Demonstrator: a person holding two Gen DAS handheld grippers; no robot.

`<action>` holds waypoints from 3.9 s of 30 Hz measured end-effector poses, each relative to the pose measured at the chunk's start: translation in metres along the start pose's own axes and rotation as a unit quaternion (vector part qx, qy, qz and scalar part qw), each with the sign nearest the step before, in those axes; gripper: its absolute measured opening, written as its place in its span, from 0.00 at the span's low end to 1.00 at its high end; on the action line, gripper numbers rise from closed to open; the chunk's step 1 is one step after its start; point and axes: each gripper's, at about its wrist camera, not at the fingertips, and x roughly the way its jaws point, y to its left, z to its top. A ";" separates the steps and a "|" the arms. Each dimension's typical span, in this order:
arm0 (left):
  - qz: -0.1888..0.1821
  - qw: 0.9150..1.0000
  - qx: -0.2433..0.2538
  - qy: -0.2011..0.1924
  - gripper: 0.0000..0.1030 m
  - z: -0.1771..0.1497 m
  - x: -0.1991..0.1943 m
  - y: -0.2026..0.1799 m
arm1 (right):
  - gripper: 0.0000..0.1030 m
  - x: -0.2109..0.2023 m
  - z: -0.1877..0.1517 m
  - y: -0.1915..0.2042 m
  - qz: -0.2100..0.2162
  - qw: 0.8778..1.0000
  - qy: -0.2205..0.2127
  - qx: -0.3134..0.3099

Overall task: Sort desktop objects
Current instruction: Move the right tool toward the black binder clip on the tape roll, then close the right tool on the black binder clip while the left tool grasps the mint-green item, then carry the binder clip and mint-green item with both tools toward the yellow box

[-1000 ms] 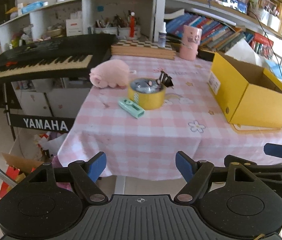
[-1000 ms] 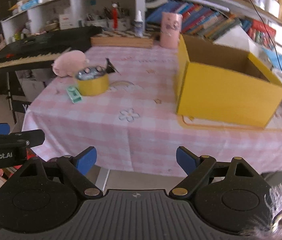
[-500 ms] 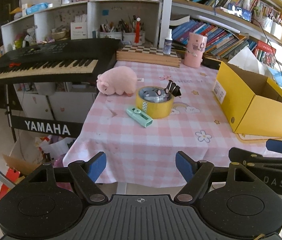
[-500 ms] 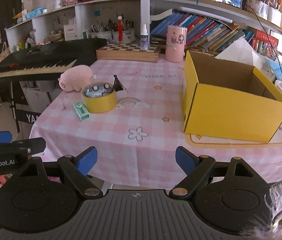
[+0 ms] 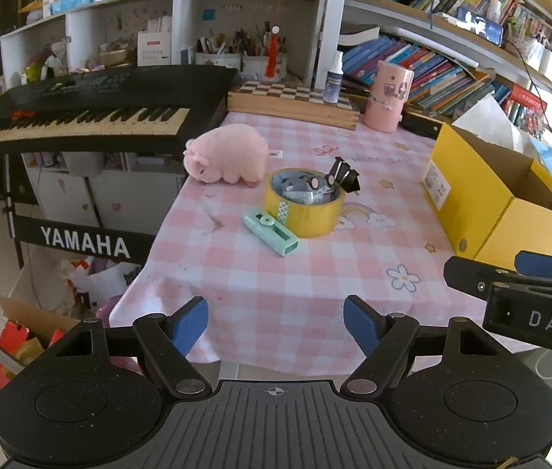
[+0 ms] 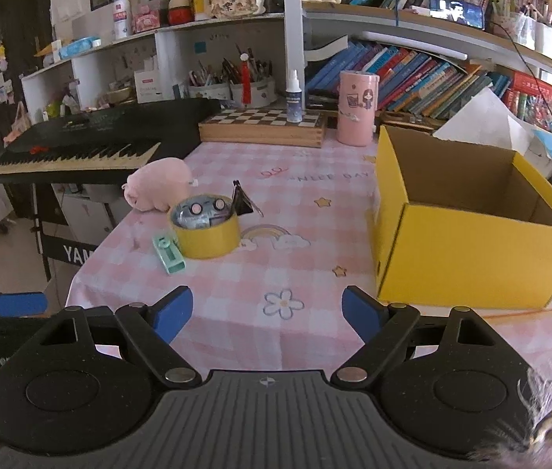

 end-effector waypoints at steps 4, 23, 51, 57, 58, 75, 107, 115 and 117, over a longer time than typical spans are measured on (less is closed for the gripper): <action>0.001 1.000 -0.007 0.009 0.76 0.008 0.016 0.003 | 0.81 0.019 0.012 -0.001 0.011 1.000 0.007 -0.001; 0.008 0.998 -0.036 0.041 0.74 0.048 0.106 0.000 | 0.81 0.119 0.070 -0.013 0.056 0.997 0.042 -0.021; 0.044 0.996 -0.031 0.066 0.23 0.065 0.148 0.006 | 0.79 0.203 0.098 -0.019 0.108 0.990 0.086 0.009; 0.035 0.998 -0.033 0.043 0.23 0.073 0.133 0.007 | 0.58 0.204 0.104 -0.027 0.134 0.987 0.078 0.051; 0.035 0.998 -0.034 0.042 0.23 0.073 0.132 0.008 | 0.58 0.204 0.106 -0.029 0.134 0.986 0.075 0.058; 0.037 0.998 -0.042 0.031 0.23 0.075 0.119 0.014 | 0.37 0.214 0.099 -0.038 0.143 0.980 0.102 0.095; -0.057 0.997 0.002 -0.053 0.23 0.050 0.016 0.000 | 0.37 0.063 0.056 -0.026 0.085 0.995 0.029 0.041; -0.084 0.995 0.028 -0.046 0.23 0.023 -0.010 -0.006 | 0.37 0.027 0.017 -0.022 0.063 0.995 0.041 0.067; -0.091 0.994 0.036 -0.042 0.23 0.016 -0.016 -0.008 | 0.37 0.018 0.007 -0.021 0.056 0.995 0.043 0.074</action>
